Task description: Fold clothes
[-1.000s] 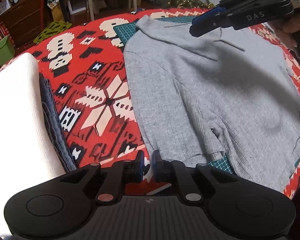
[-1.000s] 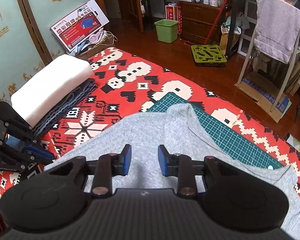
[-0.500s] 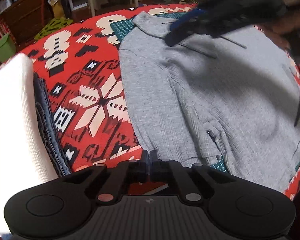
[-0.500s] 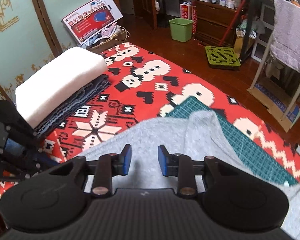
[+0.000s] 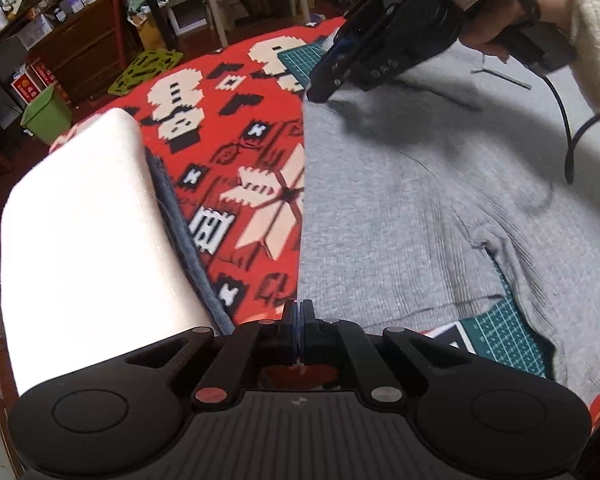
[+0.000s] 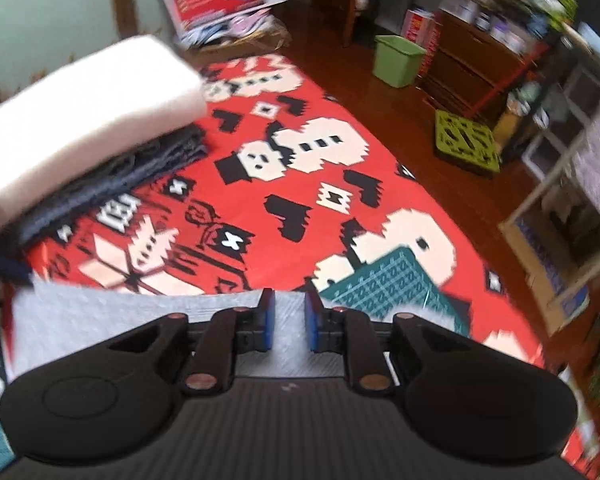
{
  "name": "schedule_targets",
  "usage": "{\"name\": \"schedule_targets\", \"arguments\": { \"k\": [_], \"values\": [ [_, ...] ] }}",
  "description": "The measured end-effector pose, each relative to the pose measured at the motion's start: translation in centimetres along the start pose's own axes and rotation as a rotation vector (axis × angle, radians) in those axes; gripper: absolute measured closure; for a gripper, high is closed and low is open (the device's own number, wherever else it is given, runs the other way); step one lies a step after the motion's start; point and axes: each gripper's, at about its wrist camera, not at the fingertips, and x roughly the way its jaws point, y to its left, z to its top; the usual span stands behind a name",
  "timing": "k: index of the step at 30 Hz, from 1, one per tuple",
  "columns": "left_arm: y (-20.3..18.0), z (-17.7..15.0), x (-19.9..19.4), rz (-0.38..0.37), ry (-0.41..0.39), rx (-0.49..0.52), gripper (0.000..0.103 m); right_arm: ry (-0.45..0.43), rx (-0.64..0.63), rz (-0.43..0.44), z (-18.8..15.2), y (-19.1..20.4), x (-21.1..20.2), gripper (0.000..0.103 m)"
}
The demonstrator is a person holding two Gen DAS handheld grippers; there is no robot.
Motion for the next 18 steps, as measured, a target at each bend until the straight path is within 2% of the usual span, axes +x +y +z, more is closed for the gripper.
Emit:
{"name": "schedule_targets", "arguments": {
  "k": [4,14,18],
  "values": [
    [0.3,0.2,-0.1,0.006,-0.004,0.011,0.101,0.028,-0.127,0.012,0.8,0.3,0.8,0.086],
    [0.9,0.1,-0.7,-0.004,0.007,0.026,0.101,0.076,-0.280,0.095,1.5,0.7,1.1,0.080],
    [0.5,0.0,-0.5,-0.017,0.020,0.042,0.101,0.101,-0.259,0.138,1.8,0.1,1.4,0.081]
  ]
}}
